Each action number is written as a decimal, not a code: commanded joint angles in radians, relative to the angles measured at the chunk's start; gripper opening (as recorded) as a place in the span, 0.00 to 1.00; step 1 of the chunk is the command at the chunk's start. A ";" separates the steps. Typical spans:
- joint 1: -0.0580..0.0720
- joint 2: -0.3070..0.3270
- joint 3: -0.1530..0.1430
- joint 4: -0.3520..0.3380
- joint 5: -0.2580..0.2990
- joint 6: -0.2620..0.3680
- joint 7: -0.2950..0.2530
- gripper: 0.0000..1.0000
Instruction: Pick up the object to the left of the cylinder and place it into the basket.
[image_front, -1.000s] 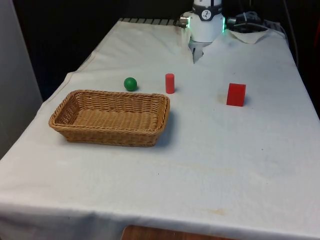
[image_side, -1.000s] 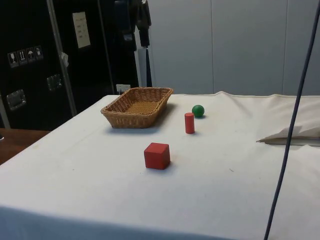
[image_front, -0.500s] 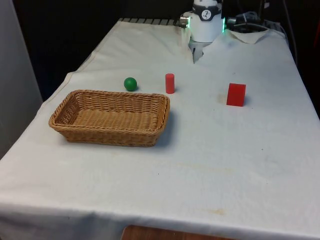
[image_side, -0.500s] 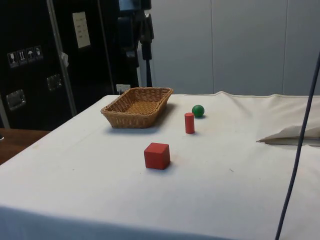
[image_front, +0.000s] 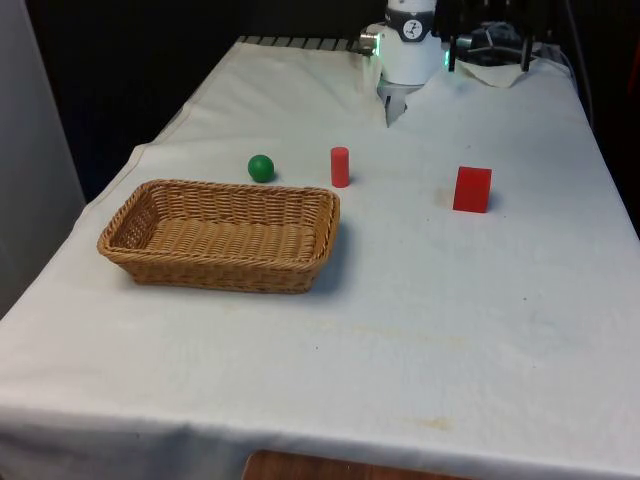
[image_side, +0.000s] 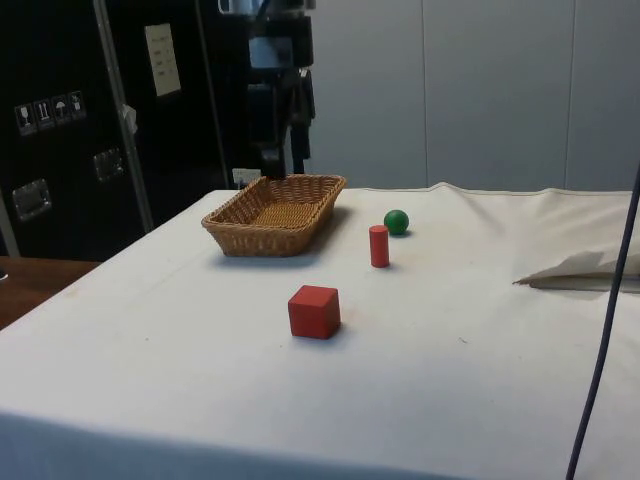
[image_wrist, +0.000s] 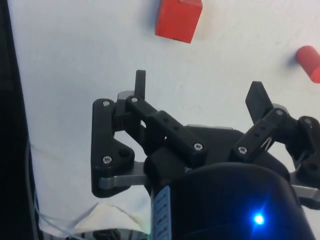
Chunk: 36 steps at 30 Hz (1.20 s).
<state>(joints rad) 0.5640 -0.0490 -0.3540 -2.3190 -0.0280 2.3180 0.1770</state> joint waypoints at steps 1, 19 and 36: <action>0.000 0.004 0.000 -0.005 0.000 0.010 0.000 1.00; 0.002 0.095 0.011 -0.108 0.002 0.244 0.014 1.00; -0.001 0.179 0.023 -0.128 0.036 0.325 0.039 1.00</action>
<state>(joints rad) 0.5640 0.1300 -0.3350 -2.4420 -0.0070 2.6310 0.2180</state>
